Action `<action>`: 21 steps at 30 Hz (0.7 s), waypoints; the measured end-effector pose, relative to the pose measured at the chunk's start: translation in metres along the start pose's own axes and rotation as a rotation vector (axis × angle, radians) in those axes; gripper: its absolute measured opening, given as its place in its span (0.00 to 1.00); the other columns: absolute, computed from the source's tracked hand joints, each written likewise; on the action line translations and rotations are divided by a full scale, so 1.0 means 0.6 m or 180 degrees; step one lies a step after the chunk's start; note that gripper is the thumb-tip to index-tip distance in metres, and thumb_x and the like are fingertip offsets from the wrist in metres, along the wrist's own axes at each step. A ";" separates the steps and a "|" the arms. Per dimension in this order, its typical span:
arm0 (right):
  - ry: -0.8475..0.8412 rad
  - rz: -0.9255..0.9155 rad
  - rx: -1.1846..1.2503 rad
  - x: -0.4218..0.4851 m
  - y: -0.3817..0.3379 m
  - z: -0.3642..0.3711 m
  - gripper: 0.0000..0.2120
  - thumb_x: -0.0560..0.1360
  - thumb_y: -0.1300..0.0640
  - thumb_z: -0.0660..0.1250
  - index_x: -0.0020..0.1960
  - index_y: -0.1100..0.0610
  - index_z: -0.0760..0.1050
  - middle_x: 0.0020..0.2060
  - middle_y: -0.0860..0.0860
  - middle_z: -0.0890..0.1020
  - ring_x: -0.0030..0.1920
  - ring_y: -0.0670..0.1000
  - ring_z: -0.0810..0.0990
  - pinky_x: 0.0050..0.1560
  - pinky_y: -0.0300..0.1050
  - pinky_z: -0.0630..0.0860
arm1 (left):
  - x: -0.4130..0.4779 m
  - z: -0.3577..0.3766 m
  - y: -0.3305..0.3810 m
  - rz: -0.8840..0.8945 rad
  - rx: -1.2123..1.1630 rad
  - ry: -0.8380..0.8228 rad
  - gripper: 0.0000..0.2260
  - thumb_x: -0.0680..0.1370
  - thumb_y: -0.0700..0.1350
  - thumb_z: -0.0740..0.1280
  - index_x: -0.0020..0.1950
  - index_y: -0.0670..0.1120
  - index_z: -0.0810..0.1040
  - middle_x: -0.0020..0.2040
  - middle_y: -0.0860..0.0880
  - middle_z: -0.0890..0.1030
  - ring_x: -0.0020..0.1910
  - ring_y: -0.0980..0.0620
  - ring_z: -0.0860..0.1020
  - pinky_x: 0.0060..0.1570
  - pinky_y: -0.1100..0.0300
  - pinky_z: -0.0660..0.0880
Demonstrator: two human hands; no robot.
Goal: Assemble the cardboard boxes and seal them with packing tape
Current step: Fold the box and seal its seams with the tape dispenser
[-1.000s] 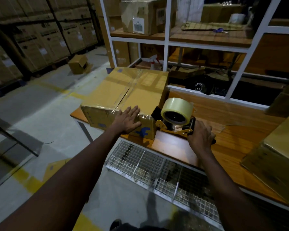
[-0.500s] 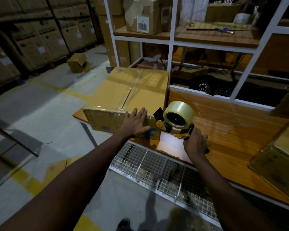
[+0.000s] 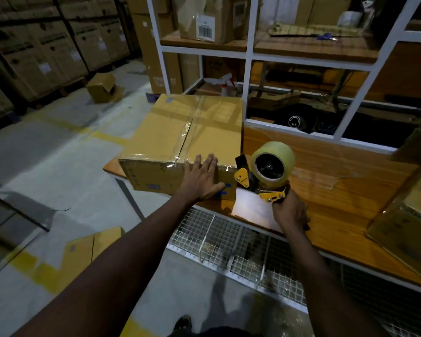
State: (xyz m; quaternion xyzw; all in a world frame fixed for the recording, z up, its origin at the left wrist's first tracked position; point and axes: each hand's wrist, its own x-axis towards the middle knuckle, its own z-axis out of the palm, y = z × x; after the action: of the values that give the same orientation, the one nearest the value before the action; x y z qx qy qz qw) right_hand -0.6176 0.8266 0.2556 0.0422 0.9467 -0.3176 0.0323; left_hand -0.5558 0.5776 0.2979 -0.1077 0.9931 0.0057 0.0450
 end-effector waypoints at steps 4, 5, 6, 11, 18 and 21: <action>0.0290 0.0076 -0.0054 0.012 0.024 -0.026 0.04 0.77 0.54 0.66 0.50 0.54 0.75 0.54 0.58 0.79 0.61 0.66 0.70 0.57 0.62 0.66 | -0.001 0.000 0.002 -0.0001 0.0029 0.0085 0.40 0.77 0.69 0.49 0.81 0.47 0.43 0.82 0.47 0.43 0.79 0.39 0.45 0.74 0.33 0.45; 0.0292 0.0088 -0.0036 0.016 0.028 -0.031 0.06 0.77 0.52 0.66 0.49 0.54 0.75 0.54 0.58 0.79 0.60 0.66 0.71 0.57 0.62 0.66 | -0.002 -0.001 0.003 -0.0014 0.0028 0.0105 0.40 0.78 0.69 0.49 0.81 0.47 0.43 0.82 0.47 0.43 0.79 0.39 0.45 0.74 0.33 0.45; 0.0281 0.0086 -0.0033 0.019 0.029 -0.037 0.08 0.77 0.49 0.67 0.48 0.54 0.74 0.53 0.59 0.79 0.59 0.66 0.72 0.58 0.62 0.67 | -0.004 -0.001 0.005 -0.0028 0.0010 0.0131 0.39 0.78 0.68 0.49 0.81 0.47 0.43 0.82 0.47 0.43 0.79 0.39 0.45 0.74 0.33 0.45; 0.0535 -0.0075 -0.0009 0.048 0.006 -0.068 0.15 0.74 0.49 0.71 0.56 0.56 0.76 0.59 0.60 0.77 0.61 0.67 0.71 0.59 0.63 0.68 | -0.003 -0.007 0.023 -0.0139 -0.0160 0.0286 0.36 0.80 0.66 0.51 0.81 0.48 0.48 0.82 0.45 0.48 0.79 0.37 0.47 0.74 0.33 0.43; 0.0730 -0.0407 0.0075 0.071 -0.082 -0.089 0.15 0.75 0.51 0.69 0.57 0.57 0.72 0.58 0.60 0.78 0.62 0.65 0.72 0.60 0.62 0.66 | 0.002 0.000 -0.001 -0.0454 -0.0563 0.0564 0.32 0.79 0.64 0.50 0.80 0.50 0.55 0.81 0.45 0.54 0.79 0.43 0.52 0.75 0.38 0.47; 0.0742 -0.0577 0.0095 0.076 -0.122 -0.081 0.15 0.75 0.51 0.70 0.57 0.57 0.72 0.57 0.60 0.78 0.62 0.65 0.71 0.59 0.61 0.66 | -0.016 0.002 -0.054 -0.0611 -0.0593 0.0705 0.39 0.72 0.67 0.41 0.80 0.51 0.57 0.81 0.45 0.55 0.79 0.42 0.52 0.75 0.38 0.48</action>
State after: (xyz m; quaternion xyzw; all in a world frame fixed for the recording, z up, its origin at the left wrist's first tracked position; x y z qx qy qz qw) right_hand -0.6719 0.8008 0.3341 -0.0065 0.9391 -0.3263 -0.1074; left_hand -0.5397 0.5480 0.2975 -0.2058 0.9724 0.0814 -0.0746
